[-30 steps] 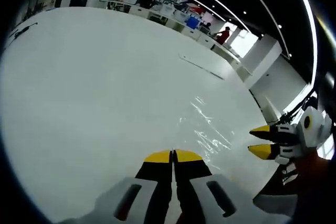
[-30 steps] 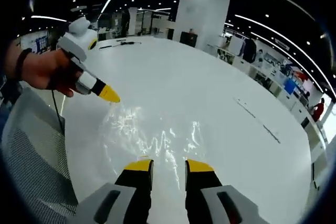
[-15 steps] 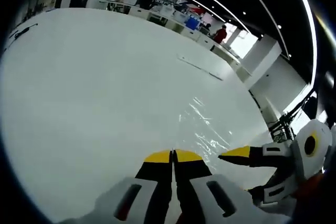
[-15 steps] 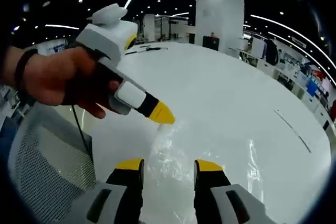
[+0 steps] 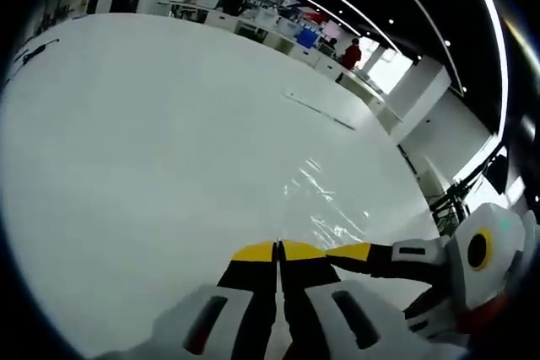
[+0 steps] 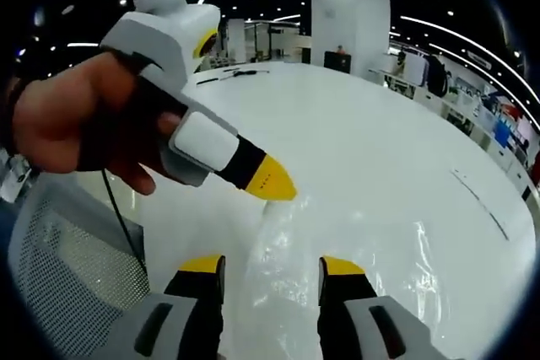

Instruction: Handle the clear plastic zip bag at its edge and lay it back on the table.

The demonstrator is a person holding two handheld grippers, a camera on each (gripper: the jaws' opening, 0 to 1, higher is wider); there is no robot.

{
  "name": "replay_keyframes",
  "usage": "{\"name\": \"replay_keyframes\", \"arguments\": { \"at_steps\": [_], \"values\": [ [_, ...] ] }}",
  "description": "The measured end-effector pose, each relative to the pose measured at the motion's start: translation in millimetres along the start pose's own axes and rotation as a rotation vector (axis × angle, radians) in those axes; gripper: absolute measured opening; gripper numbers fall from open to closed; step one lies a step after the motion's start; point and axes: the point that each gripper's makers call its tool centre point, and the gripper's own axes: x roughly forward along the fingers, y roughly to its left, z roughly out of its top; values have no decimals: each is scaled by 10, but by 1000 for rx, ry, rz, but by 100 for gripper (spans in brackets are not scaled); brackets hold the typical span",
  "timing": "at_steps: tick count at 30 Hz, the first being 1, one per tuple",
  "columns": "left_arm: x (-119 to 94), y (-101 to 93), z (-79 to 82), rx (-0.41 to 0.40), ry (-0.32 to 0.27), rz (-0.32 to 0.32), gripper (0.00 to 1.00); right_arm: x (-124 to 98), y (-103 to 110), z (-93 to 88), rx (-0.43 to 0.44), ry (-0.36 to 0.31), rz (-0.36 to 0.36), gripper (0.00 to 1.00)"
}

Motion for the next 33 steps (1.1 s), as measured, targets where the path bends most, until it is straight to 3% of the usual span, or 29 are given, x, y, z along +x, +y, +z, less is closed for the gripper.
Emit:
{"name": "replay_keyframes", "arguments": {
  "at_steps": [9, 15, 21, 28, 33],
  "values": [
    [29, 27, 50, -1, -5, -3, 0, 96, -22, 9, 2, 9, -18, 42],
    [72, 89, 59, 4, -8, 5, 0, 102, -40, -54, 27, 33, -29, 37],
    [89, 106, 21, -20, -10, 6, 0, 113, -14, -58, 29, 34, -22, 28],
    [84, 106, 3, -25, -9, 9, 0, 107, 23, -65, 18, 36, -7, 10],
    [61, 98, -8, -31, -14, 10, 0, 59, 40, -66, -36, 34, -14, 7]
  ]
}}
